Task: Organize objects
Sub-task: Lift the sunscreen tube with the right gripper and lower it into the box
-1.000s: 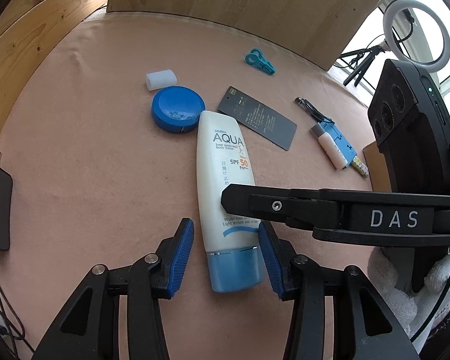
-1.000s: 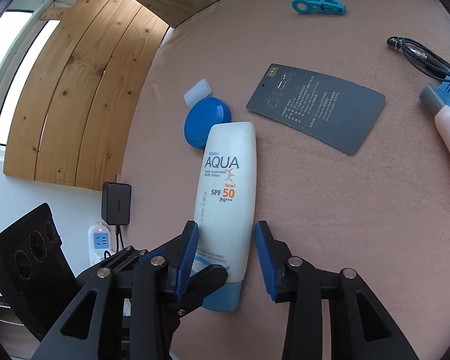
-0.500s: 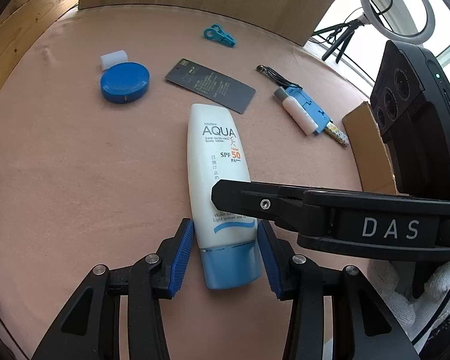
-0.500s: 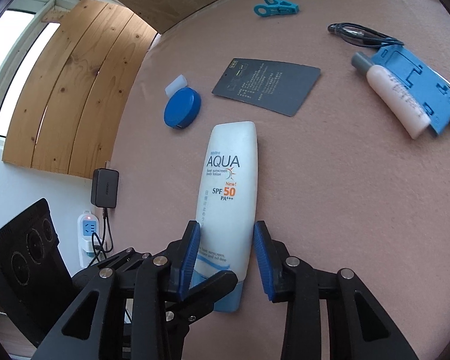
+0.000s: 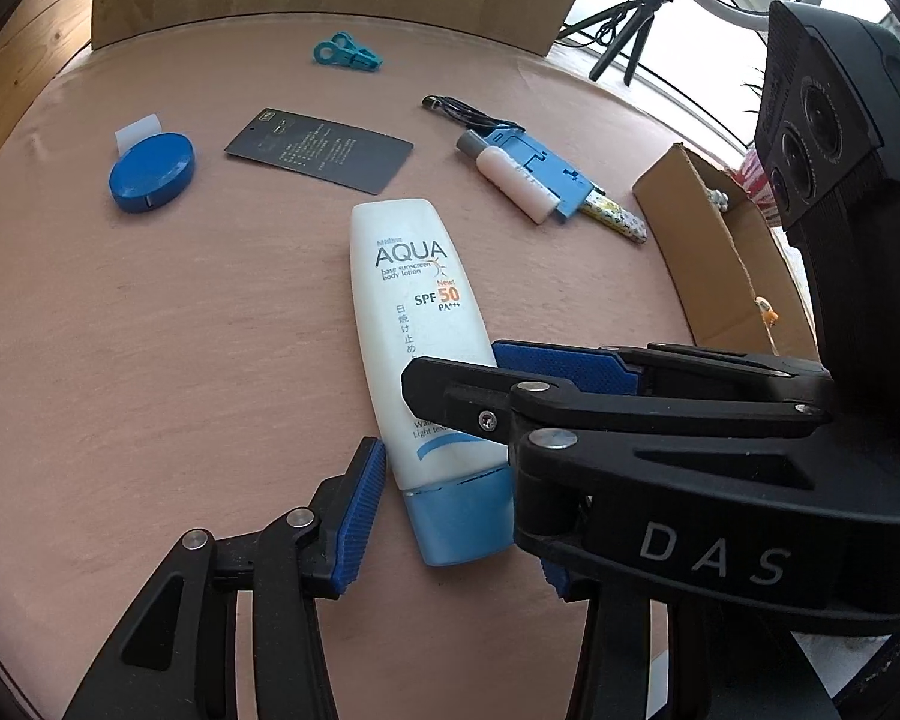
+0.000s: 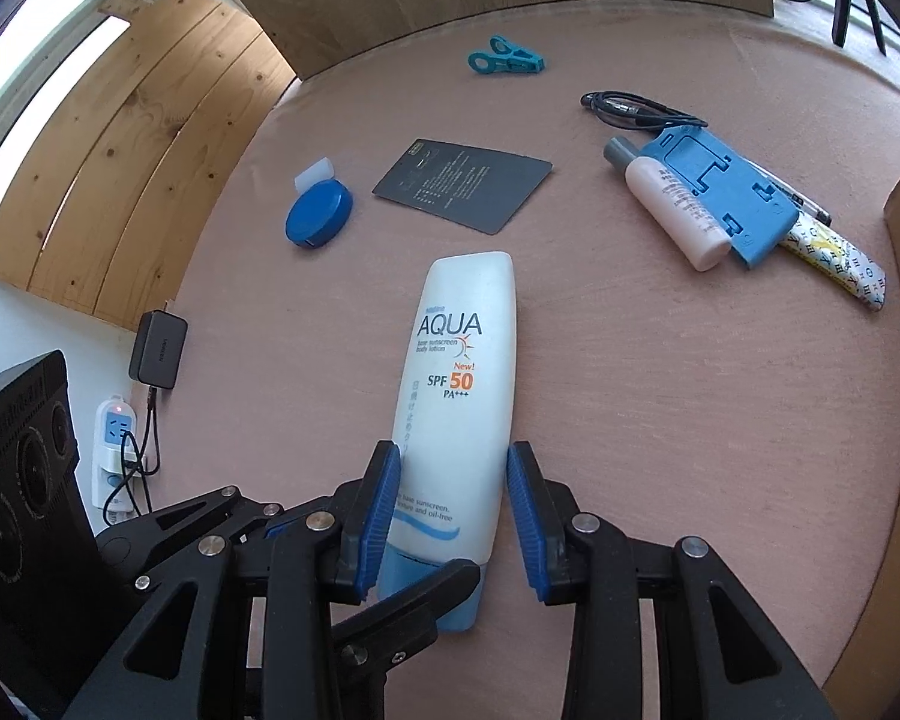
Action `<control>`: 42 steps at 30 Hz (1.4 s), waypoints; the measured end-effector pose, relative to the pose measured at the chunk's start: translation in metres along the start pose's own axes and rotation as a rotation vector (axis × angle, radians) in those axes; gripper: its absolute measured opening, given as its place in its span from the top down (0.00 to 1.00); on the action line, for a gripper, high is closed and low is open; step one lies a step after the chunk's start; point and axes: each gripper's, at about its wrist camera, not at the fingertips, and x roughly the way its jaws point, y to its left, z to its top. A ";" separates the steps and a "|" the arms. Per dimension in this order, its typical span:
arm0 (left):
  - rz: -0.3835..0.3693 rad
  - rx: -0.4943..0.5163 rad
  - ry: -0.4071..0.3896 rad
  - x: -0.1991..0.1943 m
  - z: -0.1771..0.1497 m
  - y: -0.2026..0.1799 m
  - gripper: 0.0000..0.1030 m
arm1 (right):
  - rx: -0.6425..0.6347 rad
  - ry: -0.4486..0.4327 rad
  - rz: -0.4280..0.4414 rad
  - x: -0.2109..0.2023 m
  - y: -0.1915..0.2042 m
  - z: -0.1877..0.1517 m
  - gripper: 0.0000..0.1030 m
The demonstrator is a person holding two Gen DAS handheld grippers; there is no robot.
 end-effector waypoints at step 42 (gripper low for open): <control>-0.238 0.373 0.012 0.027 0.034 -0.255 0.54 | 0.322 -0.329 -0.178 -0.190 -0.163 -0.063 0.68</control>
